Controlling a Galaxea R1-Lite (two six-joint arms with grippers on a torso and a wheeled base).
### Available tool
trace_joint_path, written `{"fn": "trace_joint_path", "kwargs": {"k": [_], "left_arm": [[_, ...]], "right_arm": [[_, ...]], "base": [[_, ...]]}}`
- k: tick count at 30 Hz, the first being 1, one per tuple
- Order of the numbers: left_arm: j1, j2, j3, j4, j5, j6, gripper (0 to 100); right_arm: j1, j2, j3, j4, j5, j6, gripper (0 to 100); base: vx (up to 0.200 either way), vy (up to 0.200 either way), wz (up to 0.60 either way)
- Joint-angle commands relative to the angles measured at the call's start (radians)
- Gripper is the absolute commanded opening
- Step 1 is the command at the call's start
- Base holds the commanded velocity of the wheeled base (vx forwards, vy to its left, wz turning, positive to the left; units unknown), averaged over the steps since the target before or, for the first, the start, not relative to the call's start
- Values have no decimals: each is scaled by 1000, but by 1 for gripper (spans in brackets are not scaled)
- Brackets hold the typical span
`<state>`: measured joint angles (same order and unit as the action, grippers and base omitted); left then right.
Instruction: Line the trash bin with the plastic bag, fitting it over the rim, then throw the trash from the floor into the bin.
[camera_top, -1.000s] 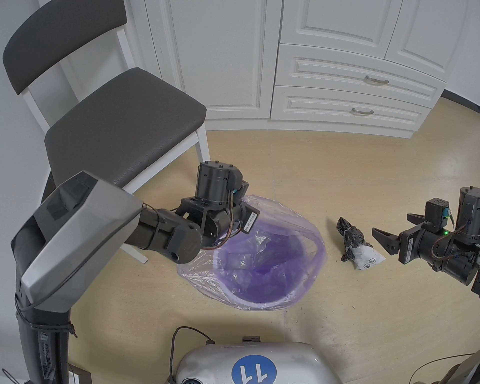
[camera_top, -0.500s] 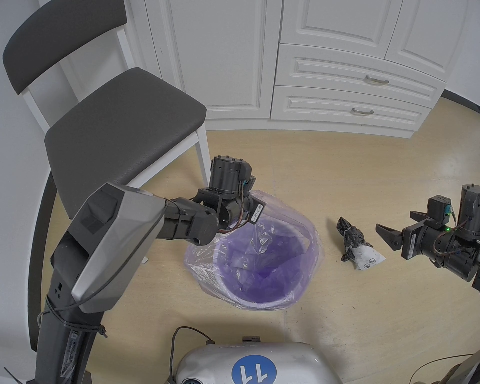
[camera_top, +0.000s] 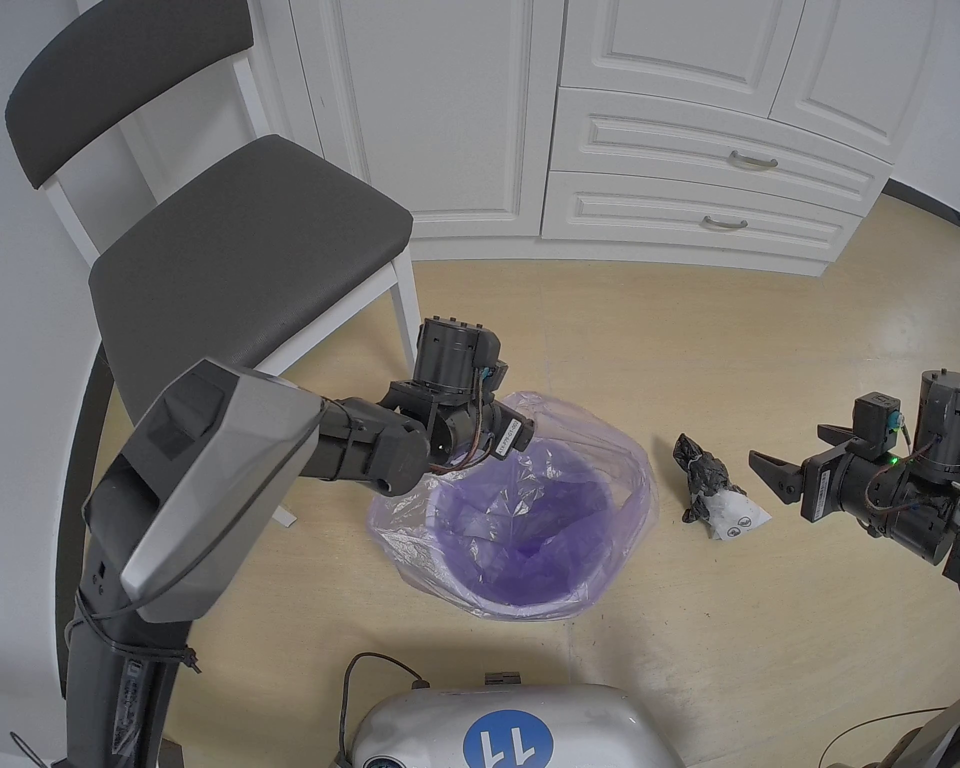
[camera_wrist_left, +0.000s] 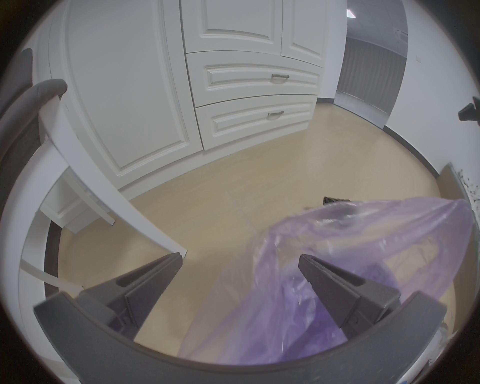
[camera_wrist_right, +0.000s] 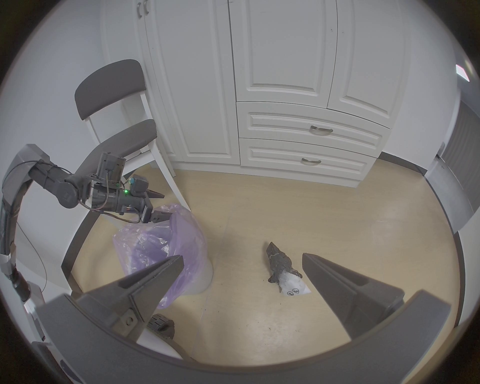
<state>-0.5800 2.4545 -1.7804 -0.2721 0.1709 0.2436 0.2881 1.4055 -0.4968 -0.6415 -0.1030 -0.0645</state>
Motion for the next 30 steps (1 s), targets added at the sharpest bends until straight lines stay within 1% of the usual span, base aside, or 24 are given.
{"fn": "trace_joint_path", "kwargs": {"k": [1, 3, 4, 6, 9, 10, 16, 17, 18, 20, 23, 25, 30], "left_arm": [[-6, -200, 202, -10, 2, 3, 100], [-8, -253, 262, -12, 1, -4, 100], [-8, -256, 265, -12, 1, -6, 100], [-12, -321, 340, -15, -1, -12, 100], [-14, -348, 386, -39, 2, -27, 100], [-18, -379, 435, -75, 9, -41, 100], [-15, -509, 635, -191, 7, -50, 100], [-15, -509, 635, -191, 7, -50, 100], [-15, -552, 710, -239, 7, -61, 100], [-17, -585, 774, -288, 4, -75, 100], [-18, -609, 848, -349, 2, -89, 100], [-18, -621, 901, -401, 2, -98, 100], [-29, -631, 987, -507, 7, -126, 100]], "right_arm": [[33, 1, 4, 5, -1, -1, 100], [45, 1, 12, 5, -3, -1, 100], [46, 1, 12, 3, -3, -1, 100], [60, 1, 18, 2, -4, -1, 100], [68, 1, 18, 5, -7, -1, 100], [72, 1, 21, 5, -9, -1, 100], [82, 15, 24, 2, -4, -1, 100], [82, 15, 24, 2, -4, -1, 100], [82, 36, 23, -1, -11, -1, 100], [82, 53, 21, -3, -14, 0, 100], [85, 67, 21, -1, -14, -1, 100], [102, 73, 23, -1, -15, 0, 100], [125, 84, 26, 0, -17, 2, 100]], "base": [[0, 0, 0], [0, 0, 0], [0, 0, 0], [0, 0, 0], [0, 0, 0], [0, 0, 0], [0, 0, 0], [0, 0, 0], [0, 0, 0], [0, 0, 0], [0, 0, 0], [0, 0, 0], [0, 0, 0]]}}
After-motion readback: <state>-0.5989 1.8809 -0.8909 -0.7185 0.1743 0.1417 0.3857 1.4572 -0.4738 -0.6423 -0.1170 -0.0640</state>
